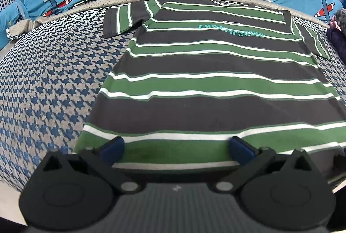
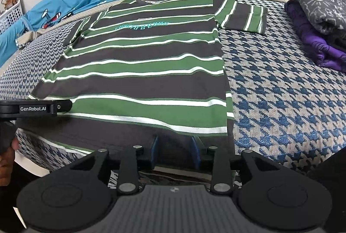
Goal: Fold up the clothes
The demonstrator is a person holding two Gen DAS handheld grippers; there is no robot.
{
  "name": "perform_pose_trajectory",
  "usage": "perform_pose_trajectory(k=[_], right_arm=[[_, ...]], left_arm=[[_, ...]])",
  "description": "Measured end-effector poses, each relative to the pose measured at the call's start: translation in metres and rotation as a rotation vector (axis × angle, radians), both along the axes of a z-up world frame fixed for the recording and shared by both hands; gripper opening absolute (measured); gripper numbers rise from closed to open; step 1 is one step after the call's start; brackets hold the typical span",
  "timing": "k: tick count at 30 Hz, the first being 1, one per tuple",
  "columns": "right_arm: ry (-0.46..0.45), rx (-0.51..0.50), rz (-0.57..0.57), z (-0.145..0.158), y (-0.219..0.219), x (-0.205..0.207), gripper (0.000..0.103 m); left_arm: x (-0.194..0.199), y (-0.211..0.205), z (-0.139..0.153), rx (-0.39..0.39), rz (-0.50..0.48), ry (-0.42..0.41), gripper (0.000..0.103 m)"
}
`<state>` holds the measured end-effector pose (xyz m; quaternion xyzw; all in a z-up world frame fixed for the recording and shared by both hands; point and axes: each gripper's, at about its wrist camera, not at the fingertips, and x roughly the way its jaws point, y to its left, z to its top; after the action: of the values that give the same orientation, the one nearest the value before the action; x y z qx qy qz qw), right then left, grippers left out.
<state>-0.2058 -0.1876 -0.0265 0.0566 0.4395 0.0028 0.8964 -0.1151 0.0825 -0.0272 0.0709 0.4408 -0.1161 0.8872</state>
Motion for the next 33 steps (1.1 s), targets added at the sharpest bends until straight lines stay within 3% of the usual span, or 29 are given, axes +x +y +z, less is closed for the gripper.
perform_pose_trajectory(k=[11, 18, 33], right_arm=[[0.036, -0.035, -0.002, 0.000, 0.007, 0.000, 0.034], [0.048, -0.042, 0.012, -0.001, 0.014, 0.001, 0.047], [0.033, 0.002, -0.021, 0.005, 0.009, 0.011, 0.047]], left_arm=[[0.000, 0.001, 0.000, 0.005, 0.011, 0.014, 0.103], [-0.001, 0.001, 0.000, 0.009, 0.017, 0.016, 0.103], [0.003, -0.007, 0.008, 0.038, 0.020, -0.010, 0.103]])
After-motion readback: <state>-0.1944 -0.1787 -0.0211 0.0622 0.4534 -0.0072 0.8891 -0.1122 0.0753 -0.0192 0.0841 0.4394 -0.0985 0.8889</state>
